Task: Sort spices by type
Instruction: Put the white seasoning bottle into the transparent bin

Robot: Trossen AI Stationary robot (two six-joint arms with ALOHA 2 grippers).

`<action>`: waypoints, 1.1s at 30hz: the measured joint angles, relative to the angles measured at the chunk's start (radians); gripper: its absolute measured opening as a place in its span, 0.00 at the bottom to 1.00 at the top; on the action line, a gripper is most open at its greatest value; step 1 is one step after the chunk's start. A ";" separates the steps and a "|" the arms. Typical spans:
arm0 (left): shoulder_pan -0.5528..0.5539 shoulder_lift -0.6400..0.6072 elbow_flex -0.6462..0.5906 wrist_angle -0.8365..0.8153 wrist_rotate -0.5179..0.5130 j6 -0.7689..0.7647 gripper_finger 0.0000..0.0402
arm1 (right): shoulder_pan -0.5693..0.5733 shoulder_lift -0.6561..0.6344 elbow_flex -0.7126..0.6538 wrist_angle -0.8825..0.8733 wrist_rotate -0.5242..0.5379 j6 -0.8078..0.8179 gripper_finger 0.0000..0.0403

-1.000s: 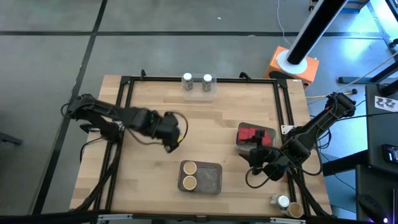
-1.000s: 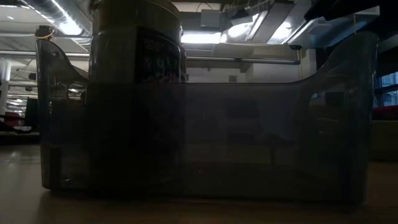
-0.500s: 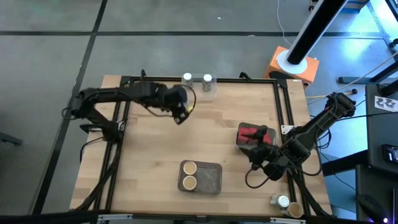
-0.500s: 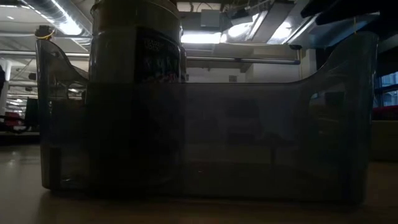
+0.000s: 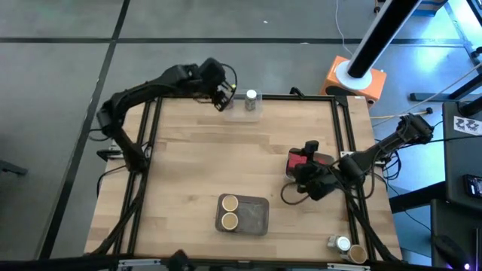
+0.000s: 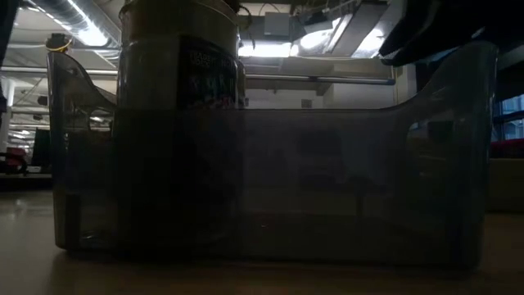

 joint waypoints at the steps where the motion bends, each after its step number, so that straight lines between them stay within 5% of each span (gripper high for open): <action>1: 0.009 0.025 0.029 -0.016 0.010 0.012 0.47 | -0.009 0.000 0.000 -0.001 -0.003 0.000 0.72; 7: 0.035 0.174 0.147 -0.084 0.016 0.082 0.47 | -0.042 0.000 0.000 -0.001 -0.010 -0.025 0.72; 18: 0.050 0.370 0.147 -0.080 0.067 0.148 0.47 | -0.041 0.000 0.000 -0.001 -0.004 -0.048 0.72; 33: 0.049 0.422 0.147 -0.099 0.068 0.192 0.53 | -0.040 0.000 0.000 0.008 -0.037 -0.048 0.72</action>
